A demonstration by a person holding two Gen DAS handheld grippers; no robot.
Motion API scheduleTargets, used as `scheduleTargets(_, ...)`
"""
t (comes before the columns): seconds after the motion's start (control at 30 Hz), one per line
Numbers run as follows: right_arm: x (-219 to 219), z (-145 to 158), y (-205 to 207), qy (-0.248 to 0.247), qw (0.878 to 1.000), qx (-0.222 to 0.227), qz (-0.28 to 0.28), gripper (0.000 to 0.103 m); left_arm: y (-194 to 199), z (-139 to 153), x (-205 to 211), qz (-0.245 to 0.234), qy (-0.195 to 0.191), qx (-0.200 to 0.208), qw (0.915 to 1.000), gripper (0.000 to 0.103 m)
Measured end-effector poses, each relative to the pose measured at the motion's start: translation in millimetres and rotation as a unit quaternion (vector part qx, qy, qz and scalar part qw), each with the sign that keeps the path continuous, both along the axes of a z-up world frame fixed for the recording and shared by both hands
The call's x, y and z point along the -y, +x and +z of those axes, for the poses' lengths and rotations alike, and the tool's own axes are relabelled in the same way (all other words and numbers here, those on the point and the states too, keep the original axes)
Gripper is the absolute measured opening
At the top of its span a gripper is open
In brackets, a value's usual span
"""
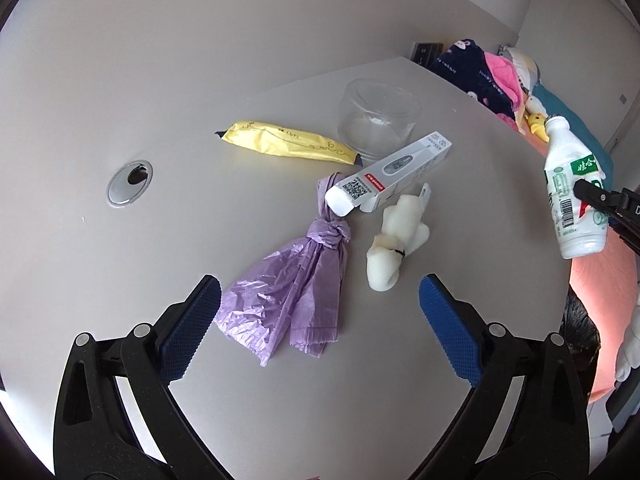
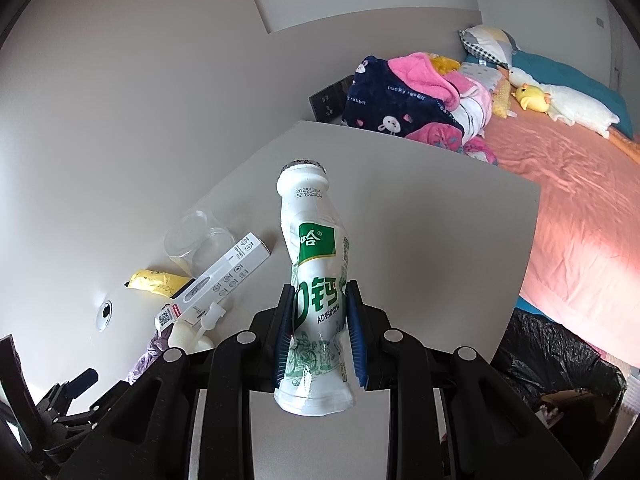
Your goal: Collect trash
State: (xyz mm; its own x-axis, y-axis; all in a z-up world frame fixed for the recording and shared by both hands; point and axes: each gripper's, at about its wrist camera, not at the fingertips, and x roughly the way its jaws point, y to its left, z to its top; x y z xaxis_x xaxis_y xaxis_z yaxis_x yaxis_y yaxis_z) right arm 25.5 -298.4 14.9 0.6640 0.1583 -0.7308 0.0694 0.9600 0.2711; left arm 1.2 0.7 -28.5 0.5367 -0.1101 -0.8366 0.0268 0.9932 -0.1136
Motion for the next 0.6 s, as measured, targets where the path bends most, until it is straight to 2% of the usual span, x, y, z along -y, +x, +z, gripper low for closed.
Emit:
scheduleTargets(0.1, -1.6, -1.7, 2.3, -0.002, 1.0, -0.004, -0.002, 0.027, 4.7, -10.0, -1.0, -0.002, 0.006, -0.01, 0.9999, 0.094)
scheduleTargets(0.17, -2.8, -2.9, 3.4, -0.003, 1.0, -0.006, -0.002, 0.027, 8.9, -15.5, -0.2, -0.005, 0.016, -0.015, 0.9998, 0.084)
scheduleTargets(0.23, -4.4, -4.5, 4.6, -0.004, 1.0, -0.009, -0.002, 0.027, 15.7, -23.2, -2.6, -0.004, 0.013, -0.031, 0.9994, 0.061)
scheduleTargets(0.27, -5.3, -5.5, 5.2, -0.005, 1.0, -0.01, -0.002, 0.027, 19.2, -26.3, -4.8, -0.001, 0.008, -0.039, 0.9992, 0.057)
scheduleTargets(0.57, -7.5, -12.7, 12.9, -0.007, 1.0, -0.019, -0.003, 0.027, 33.4, -41.2, -8.6, -0.003, 0.018, -0.059, 0.9981, 0.055)
scheduleTargets(0.6, -7.9, -13.3, 13.7, -0.007, 1.0, -0.019, -0.002, 0.027, 33.8, -42.0, -8.2, -0.004, 0.02, -0.06, 0.998, 0.051)
